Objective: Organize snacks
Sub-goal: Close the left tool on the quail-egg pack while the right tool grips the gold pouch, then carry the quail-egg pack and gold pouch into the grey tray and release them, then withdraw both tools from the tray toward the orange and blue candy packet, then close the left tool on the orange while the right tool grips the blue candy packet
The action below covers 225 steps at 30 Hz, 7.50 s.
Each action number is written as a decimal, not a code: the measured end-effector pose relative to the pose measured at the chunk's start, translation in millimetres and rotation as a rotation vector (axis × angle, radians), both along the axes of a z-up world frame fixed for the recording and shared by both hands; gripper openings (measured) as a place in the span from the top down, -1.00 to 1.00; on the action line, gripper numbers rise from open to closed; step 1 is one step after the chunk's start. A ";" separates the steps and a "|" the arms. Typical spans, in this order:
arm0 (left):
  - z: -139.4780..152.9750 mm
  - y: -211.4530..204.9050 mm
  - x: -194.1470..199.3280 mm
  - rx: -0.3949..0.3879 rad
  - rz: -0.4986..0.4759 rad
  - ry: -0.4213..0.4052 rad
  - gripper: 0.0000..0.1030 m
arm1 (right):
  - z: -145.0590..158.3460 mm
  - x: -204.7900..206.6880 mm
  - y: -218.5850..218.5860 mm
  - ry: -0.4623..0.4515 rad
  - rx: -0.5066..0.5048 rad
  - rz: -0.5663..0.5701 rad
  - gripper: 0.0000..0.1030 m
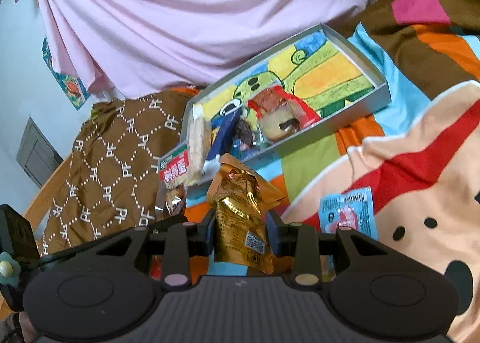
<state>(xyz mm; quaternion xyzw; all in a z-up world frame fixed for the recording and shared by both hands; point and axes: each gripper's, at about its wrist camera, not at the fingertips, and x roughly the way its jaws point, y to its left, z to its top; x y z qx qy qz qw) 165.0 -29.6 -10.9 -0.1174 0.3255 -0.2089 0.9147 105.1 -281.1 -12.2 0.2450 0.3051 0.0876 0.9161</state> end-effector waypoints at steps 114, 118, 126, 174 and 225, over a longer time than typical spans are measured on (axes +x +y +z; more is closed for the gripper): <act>1.7 -13.8 -113.7 0.218 0.112 -0.080 -0.98 | 10.3 -96.4 0.1 0.021 -0.382 -0.189 -1.00; -7.7 -18.9 -115.0 0.271 0.089 -0.030 -0.98 | 4.5 -93.9 2.5 0.069 -0.385 -0.161 -1.00; -15.3 -19.8 -113.4 0.305 0.086 -0.002 -0.98 | -2.2 -89.3 3.8 0.122 -0.386 -0.141 -1.00; -58.1 -70.9 -54.9 0.358 -0.042 -0.072 -0.98 | -21.2 24.9 -32.6 0.215 -0.347 0.072 -1.00; -85.8 -87.9 -20.2 0.212 -0.179 -0.001 0.10 | -62.1 65.6 -28.7 0.268 -0.271 0.055 -0.41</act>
